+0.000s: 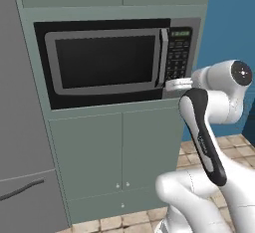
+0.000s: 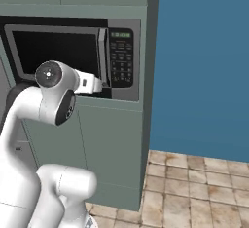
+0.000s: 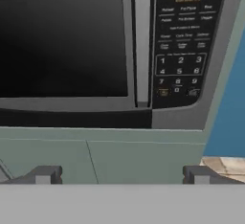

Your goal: The microwave is finished heating the shrimp and lemon. Take the bowl containing the food and place it on the dining counter.

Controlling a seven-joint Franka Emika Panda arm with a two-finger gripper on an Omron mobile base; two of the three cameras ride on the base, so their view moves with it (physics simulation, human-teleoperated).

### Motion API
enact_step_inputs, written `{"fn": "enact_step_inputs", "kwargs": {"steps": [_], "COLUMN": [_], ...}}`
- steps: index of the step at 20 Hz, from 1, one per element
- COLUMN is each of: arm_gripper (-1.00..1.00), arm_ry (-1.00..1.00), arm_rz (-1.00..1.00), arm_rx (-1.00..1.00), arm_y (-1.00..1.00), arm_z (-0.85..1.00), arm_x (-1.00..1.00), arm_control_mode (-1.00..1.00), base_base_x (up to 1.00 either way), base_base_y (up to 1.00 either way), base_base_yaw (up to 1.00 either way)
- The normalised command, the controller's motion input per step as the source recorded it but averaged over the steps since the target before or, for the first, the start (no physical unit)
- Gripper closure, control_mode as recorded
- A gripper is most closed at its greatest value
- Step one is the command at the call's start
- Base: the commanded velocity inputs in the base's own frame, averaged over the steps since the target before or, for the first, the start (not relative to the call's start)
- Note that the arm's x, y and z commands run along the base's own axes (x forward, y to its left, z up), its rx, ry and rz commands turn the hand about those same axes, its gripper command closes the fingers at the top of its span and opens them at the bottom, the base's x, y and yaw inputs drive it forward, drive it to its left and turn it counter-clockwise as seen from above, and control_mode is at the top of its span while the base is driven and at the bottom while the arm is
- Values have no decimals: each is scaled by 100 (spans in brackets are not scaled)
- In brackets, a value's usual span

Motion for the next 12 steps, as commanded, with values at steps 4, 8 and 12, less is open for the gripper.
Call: {"fn": "enact_step_inputs", "kwargs": {"steps": [4,8,12], "arm_gripper": [-100,-100,-100], "arm_ry": [0,0,0], "arm_rz": [-2,0,0], "arm_rx": [1,0,0], "arm_y": [0,0,0], "arm_z": [11,0,0], "arm_x": [81,83,81], "arm_control_mode": [-100,-100,-100], "base_base_x": [0,0,0], "base_base_y": [0,0,0], "base_base_yaw": [0,0,0]}}
